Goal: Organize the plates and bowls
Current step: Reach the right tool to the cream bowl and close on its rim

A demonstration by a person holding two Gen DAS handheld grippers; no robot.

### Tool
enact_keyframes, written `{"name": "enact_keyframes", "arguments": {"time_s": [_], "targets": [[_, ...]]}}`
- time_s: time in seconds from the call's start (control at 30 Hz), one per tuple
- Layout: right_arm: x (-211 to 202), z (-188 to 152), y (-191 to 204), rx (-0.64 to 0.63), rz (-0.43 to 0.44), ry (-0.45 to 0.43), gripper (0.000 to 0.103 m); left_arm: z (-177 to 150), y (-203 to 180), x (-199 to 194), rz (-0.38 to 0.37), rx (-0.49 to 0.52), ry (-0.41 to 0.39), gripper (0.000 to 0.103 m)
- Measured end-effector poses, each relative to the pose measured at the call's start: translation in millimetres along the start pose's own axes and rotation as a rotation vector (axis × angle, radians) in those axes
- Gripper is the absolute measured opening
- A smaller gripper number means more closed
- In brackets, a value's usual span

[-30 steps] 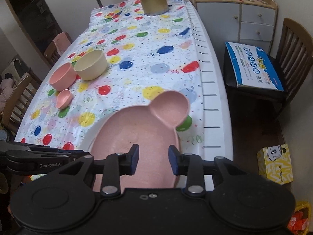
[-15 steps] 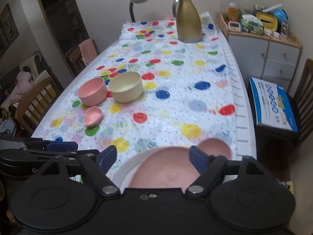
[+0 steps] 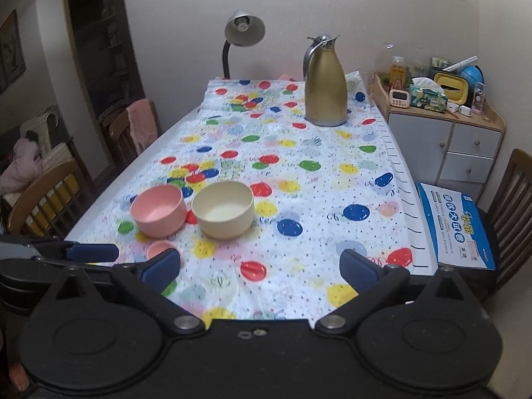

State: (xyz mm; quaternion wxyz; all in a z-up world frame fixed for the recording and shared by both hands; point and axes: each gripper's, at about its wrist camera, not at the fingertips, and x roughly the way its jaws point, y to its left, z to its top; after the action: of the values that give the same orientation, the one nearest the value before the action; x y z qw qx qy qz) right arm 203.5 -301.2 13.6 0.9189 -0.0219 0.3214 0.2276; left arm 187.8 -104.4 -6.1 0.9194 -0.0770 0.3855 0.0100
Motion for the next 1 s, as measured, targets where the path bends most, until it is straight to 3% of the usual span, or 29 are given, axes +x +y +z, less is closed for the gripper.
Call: {"name": "enact_keyframes", "arguments": {"time_s": [0.3,0.57,1.0], "targets": [[36.8,22.6,25.4,0.059,-0.057,-0.018,0.102,35.7,46.2,35.3,-0.039,0.064,0.005,0.078],[81.1,38.3,33.7,0.13,-0.105,0.018,0.102,63.0,86.6,80.7,-0.064,0.078,0.035,0.078],[172.9,39.7,35.0,0.228,-0.152,0.187,0.088,98.4,103.6,175.7,-0.091,0.087,0.144,0.077]]}}
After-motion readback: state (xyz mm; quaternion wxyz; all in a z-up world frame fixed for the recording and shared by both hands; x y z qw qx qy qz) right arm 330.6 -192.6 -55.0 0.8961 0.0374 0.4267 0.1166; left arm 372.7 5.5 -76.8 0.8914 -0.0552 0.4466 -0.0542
